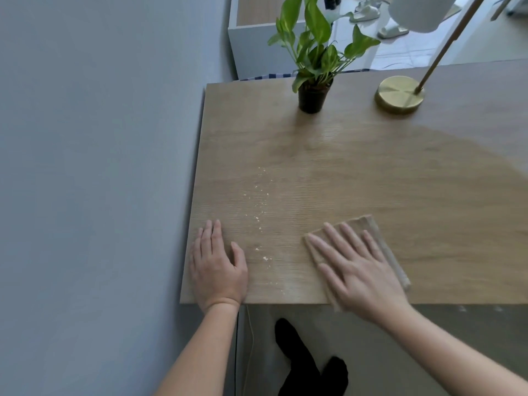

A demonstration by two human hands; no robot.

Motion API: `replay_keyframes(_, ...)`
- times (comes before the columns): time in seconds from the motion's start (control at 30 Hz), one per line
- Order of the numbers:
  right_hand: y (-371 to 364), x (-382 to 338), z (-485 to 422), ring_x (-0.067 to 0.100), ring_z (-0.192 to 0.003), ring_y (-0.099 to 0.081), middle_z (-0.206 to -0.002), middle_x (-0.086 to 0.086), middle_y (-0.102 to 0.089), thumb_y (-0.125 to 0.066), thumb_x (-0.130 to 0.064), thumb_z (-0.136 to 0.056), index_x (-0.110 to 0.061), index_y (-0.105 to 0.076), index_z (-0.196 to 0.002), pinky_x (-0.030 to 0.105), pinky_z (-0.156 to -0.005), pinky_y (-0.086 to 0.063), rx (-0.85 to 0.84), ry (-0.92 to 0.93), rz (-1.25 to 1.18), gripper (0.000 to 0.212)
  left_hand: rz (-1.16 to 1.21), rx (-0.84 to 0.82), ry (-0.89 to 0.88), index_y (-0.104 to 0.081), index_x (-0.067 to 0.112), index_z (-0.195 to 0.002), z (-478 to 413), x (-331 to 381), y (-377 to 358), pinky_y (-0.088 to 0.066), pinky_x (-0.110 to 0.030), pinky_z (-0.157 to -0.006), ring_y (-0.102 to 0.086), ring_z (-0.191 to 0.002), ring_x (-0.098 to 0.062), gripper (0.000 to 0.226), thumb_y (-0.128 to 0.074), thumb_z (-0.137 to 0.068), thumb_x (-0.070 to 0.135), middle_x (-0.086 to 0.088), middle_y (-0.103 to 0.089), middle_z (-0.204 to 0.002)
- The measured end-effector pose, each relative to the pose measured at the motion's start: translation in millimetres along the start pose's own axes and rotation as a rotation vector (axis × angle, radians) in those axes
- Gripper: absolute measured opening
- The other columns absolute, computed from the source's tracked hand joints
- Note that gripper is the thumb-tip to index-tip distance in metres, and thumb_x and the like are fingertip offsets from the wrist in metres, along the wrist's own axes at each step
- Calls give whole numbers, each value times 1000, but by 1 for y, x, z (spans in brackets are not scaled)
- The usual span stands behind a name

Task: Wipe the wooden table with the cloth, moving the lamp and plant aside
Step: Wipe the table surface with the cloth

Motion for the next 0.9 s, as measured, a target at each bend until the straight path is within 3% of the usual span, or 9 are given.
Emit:
replay_keyframes(0.13, 28, 61, -64, 16, -164, 4, -177, -13, -2, -11, -65, -107, -55, -1, -164, 49, -132, -1, 109, -337, -53, 59, -6, 1, -6, -46, 17, -161, 0, -1, 0, -32, -46, -128, -36, -157, -24, 63, -40, -103, 42, -3, -44, -168)
replay_keyframes(0.23, 29, 40, -114, 24, -164, 3, -178, -7, -1, -15, -62, -106, -47, -6, -167, 54, -130, 3, 147, -508, -117, 63, 6, 4, -3, -48, 16, -160, 0, -1, 0, -33, -47, -127, -37, -156, -24, 62, -43, -103, 39, -3, -45, -167)
replay_keyframes(0.37, 4, -31, -80, 20, -163, 10, -177, -11, 5, -15, -62, -109, -48, -1, -167, 50, -131, 6, 97, -188, -87, 61, 4, 7, -4, -47, 17, -160, 0, 0, -1, -33, -47, -127, -37, -157, -24, 62, -42, -103, 39, -3, -45, -167)
replay_keyframes(0.47, -13, -26, -5, 15, -163, 9, -176, -15, 3, -19, -61, -111, -52, 1, -165, 49, -132, 0, 42, -14, -13, 59, 1, 5, -5, -47, 16, -160, 0, -2, -2, -33, -48, -127, -36, -157, -24, 62, -42, -103, 39, -3, -44, -168)
replay_keyframes(0.63, 7, 60, 26, 10, -162, 9, -176, -18, 1, -13, -66, -107, -58, 2, -163, 46, -132, -3, 29, -201, 29, 58, 8, 2, -2, -47, 16, -160, 0, -1, -2, -31, -48, -128, -36, -157, -25, 63, -40, -102, 40, -3, -44, -168)
replay_keyframes(0.8, 16, 50, -48, 18, -163, 9, -177, -12, 4, -11, -64, -107, -53, 2, -165, 50, -131, 5, 128, -475, -102, 60, 12, -5, 9, -47, 17, -160, 1, 1, -2, -33, -48, -127, -36, -157, -25, 63, -39, -102, 42, -2, -44, -168)
replay_keyframes(0.9, 3, 3, -56, 17, -162, 17, -176, -12, 10, -12, -63, -109, -52, 7, -164, 49, -131, 10, 83, -291, -70, 60, 14, -8, 7, -46, 18, -161, 3, 0, -1, -32, -47, -128, -36, -157, -24, 63, -40, -102, 41, -2, -43, -168)
Point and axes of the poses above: each hand's wrist, its own z-axis away from the middle knuckle, its own y-axis out of the back of the hand, x = y × z, the point moved 3 cm from there along -z, towards the middle knuckle
